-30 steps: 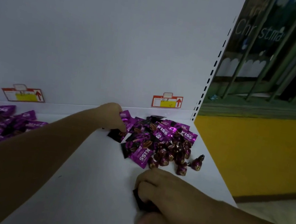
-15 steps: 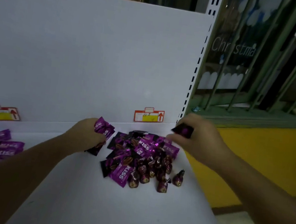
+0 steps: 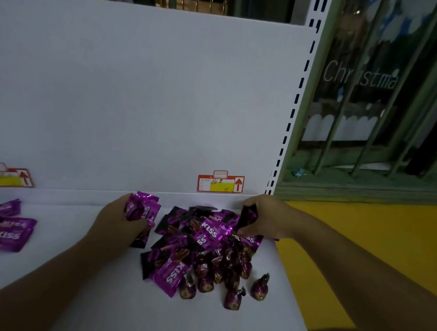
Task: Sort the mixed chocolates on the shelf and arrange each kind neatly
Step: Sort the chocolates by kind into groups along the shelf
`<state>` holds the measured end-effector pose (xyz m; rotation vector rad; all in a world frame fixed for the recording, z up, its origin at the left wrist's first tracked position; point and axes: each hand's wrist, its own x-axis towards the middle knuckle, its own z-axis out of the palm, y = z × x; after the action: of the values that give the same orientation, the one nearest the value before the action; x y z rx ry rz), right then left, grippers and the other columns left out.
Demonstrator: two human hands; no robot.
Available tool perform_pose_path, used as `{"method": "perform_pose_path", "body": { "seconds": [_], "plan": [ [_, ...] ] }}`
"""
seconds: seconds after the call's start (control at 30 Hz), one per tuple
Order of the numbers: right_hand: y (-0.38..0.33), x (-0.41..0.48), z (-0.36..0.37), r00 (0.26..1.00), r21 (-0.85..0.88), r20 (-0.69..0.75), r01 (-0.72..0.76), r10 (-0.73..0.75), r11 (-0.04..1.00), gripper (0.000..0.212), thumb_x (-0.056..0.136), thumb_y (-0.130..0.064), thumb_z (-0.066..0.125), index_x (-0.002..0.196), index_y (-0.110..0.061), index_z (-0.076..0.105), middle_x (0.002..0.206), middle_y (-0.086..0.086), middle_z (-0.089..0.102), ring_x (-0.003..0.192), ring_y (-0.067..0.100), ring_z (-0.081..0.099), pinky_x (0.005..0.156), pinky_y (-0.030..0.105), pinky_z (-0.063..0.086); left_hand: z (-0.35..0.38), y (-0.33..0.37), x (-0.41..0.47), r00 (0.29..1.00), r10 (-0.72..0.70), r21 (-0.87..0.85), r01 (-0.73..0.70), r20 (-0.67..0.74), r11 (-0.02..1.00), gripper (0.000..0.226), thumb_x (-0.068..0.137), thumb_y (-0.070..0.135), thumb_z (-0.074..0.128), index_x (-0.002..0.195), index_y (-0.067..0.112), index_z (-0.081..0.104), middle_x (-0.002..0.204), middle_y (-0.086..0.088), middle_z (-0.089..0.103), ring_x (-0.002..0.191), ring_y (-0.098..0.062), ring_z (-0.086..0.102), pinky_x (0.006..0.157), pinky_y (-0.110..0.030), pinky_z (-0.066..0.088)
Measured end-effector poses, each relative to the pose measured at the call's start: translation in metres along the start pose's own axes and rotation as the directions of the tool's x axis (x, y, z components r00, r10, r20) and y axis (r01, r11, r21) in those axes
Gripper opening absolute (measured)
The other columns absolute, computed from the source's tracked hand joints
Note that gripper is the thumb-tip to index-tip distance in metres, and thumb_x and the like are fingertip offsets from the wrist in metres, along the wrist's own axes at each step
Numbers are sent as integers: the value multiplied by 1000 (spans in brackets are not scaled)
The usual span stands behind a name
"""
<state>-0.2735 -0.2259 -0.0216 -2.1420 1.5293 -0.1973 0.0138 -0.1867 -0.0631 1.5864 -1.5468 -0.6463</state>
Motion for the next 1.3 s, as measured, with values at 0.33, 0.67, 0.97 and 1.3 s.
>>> {"method": "perform_pose_path", "body": {
  "seconds": [0.33, 0.67, 0.97, 1.3],
  "plan": [
    [12, 5, 3, 997, 159, 68, -43, 33, 986, 19, 83, -22, 70, 96, -9, 65, 94, 8, 67, 88, 24, 63, 76, 32, 52, 2, 4, 0, 998, -52, 21, 53, -45, 998, 21, 59, 25, 65, 75, 34, 56, 77, 7, 64, 74, -7, 58, 64, -19, 42],
    [36, -1, 14, 977, 556, -208, 73, 54, 828, 13, 88, -12, 63, 88, -23, 56, 88, 9, 65, 78, 23, 57, 67, 33, 42, 7, 10, -2, 988, -106, 64, 114, -114, 991, 28, 74, -1, 66, 79, 26, 58, 79, 2, 63, 72, -8, 56, 63, -18, 41],
    [14, -22, -20, 928, 564, -367, 172, 59, 807, 15, 90, -11, 60, 91, -26, 54, 90, 3, 65, 82, 25, 61, 70, 36, 49, -10, 29, -5, 989, -148, 106, 147, 0, 983, 17, 72, 3, 63, 85, -9, 60, 74, -19, 63, 66, -19, 52, 61, -26, 42],
    [-134, -53, 21, 928, 331, -314, 305, -201, 893, 11, 83, -6, 64, 89, -15, 62, 83, 4, 65, 75, 16, 58, 67, 21, 42, -134, 12, -103, 985, -153, 202, 133, 86, 970, 16, 77, 3, 63, 83, 16, 55, 74, 0, 59, 62, -8, 53, 53, -18, 40]
  ]
}}
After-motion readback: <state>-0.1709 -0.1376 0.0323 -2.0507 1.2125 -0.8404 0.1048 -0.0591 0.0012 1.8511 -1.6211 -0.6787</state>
